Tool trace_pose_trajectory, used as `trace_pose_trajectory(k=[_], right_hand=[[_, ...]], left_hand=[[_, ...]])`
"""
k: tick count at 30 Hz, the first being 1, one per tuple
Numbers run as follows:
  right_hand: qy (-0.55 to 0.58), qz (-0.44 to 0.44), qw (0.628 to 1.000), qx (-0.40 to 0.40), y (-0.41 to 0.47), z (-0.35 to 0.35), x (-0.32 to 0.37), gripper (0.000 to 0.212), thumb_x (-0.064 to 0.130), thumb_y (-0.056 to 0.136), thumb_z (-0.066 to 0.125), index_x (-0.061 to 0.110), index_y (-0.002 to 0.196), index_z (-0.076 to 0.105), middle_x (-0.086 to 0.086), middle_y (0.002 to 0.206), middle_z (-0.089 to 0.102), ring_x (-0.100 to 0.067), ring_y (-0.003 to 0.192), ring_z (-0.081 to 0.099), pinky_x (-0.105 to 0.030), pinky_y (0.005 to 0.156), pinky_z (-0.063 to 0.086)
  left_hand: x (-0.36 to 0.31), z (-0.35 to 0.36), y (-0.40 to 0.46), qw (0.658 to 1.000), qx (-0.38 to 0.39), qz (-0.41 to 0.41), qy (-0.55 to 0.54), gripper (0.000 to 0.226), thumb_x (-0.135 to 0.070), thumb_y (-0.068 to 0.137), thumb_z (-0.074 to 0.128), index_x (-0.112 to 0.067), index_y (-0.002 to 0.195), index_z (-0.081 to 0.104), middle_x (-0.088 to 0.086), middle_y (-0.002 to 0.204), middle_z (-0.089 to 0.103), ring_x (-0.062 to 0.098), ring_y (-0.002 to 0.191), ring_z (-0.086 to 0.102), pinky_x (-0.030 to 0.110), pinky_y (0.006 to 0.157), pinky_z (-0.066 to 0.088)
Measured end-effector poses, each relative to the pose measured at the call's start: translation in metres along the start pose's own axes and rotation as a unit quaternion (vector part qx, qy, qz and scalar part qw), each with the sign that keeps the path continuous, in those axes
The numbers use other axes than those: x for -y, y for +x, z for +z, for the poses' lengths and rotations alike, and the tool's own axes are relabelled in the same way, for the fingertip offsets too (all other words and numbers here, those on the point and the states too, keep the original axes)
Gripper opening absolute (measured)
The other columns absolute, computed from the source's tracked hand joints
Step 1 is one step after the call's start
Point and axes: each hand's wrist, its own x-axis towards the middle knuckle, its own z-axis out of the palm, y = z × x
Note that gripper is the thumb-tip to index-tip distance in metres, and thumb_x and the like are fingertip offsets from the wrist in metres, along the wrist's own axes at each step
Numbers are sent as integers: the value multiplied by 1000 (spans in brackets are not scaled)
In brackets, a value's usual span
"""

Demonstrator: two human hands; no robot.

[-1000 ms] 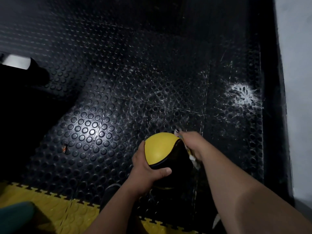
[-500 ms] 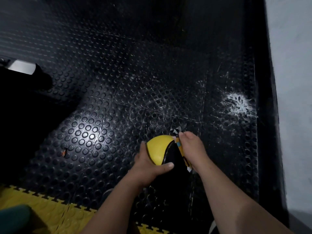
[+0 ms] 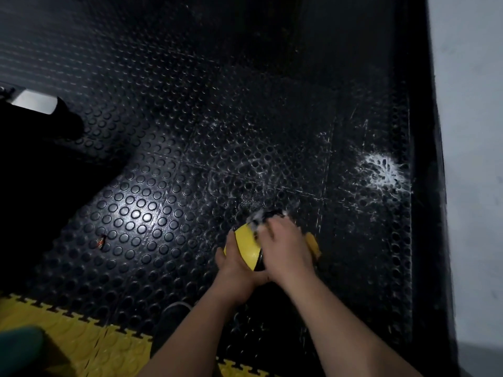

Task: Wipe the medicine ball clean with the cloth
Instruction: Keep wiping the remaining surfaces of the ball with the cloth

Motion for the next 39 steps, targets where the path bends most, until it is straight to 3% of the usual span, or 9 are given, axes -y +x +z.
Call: trace_pose_trajectory(k=[2,7,14,18,21,24,28,34,39], right_hand=[[-51,-76,996,-2,-18,8,8,50,45,107,34,23,149,48,5,161,37,-18,154,20,-39,127,12],[19,109,993,47,50,-18,-21,48,43,108,30,12,127,62,-12,130,63,-29,118,57,-39,93,44],[-111,-71,991,28,4,6,10,60,51,105,31,17,154,38,-2,164,33,-22,155,19,-43,126,15],[-82,88,990,70,54,-11,-13,55,50,104,24,16,134,56,-10,143,57,-33,137,45,-54,113,36],[-116,8,992,49,35,1,6,62,54,105,24,16,151,41,-8,159,41,-29,153,23,-52,124,19],[-80,-101,992,9,0,9,13,55,43,109,25,33,162,14,-5,164,33,-25,156,15,-46,127,13],[9,43,998,40,58,-10,-16,52,39,108,33,46,157,20,-9,162,35,-33,149,31,-53,116,35],[-120,-174,976,46,-2,-3,-5,47,55,105,32,39,145,50,5,168,21,-19,156,12,-47,127,7],[-25,31,998,43,43,-17,-22,58,57,105,26,26,144,54,-8,151,50,-28,139,44,-45,113,37]], left_hand=[[3,-1,3,1000,-2,-2,-1,112,-25,83,81,-33,162,1,13,168,-6,23,154,11,37,119,20],[4,8,-2,1000,1,-13,16,143,-42,62,95,-42,158,-11,5,166,-15,30,153,12,48,119,25],[10,5,3,1000,-2,0,24,136,-36,66,93,-36,160,-6,10,167,-9,25,154,9,42,120,21],[9,14,0,999,-14,-6,28,143,-51,54,95,-51,154,-7,0,165,-10,36,151,16,58,120,27],[9,18,7,998,-11,-6,58,140,-59,53,87,-45,157,-5,1,167,-9,34,151,15,54,123,19],[12,17,10,995,-22,2,96,122,-37,75,83,-29,161,-3,8,169,-9,37,154,12,46,122,17],[7,26,5,998,-8,-30,59,145,-55,56,93,-49,153,-14,-4,164,-23,42,152,12,60,119,26],[15,17,11,996,-14,38,78,112,-42,78,83,-39,158,4,0,168,-4,36,154,8,46,123,17],[10,21,4,999,-4,-16,49,140,-51,59,94,-52,153,-9,-4,165,-18,40,151,18,59,119,28]])
